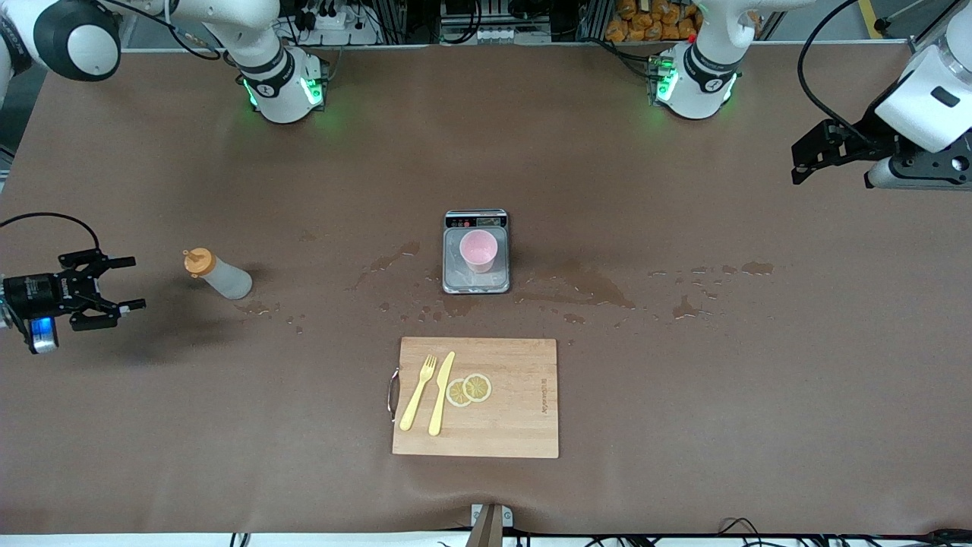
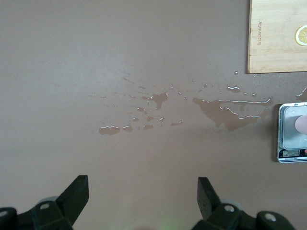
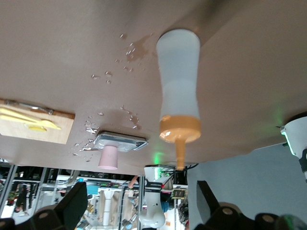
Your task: Add sauce to pink cup with both arms
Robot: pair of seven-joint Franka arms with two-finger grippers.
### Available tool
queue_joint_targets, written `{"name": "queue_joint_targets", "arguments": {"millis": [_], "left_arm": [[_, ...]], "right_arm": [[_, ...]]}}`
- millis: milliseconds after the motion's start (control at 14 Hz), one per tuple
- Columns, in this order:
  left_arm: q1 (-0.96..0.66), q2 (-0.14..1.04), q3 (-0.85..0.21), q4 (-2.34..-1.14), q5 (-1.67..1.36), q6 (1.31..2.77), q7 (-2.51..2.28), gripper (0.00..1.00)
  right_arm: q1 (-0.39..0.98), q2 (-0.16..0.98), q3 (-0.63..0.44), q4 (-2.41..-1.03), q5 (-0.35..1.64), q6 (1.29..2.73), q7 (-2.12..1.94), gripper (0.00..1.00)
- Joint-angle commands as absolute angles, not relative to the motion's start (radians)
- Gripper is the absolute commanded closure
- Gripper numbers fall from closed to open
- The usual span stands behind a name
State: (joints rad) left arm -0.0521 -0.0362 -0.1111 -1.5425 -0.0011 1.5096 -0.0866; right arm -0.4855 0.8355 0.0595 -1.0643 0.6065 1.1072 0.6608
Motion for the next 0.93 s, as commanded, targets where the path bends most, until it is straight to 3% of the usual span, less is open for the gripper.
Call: {"name": "queue_joint_targets", "arguments": {"millis": [0,570,855], "left_arm": [[-0.046,-0.044,-0.112,-1.548,-0.017,1.52,-0.081,0.0],[-0.048,-0.044,-0.112,-1.548,-0.018,1.52,-0.081,0.0],[-0.048,-0.046,-0.112,-1.548,-0.02,1.52,-0.081,0.0]], "right_arm": [[-0.433,0.761,0.061,-1.057,0.584,1.095,0.681,0.0],[-0.171,0.617,0.057,-1.057,0.581,1.121,1.043,0.0],[0.015,0.554,0.055,-1.057,0.45,1.181,1.058,0.0]]}}
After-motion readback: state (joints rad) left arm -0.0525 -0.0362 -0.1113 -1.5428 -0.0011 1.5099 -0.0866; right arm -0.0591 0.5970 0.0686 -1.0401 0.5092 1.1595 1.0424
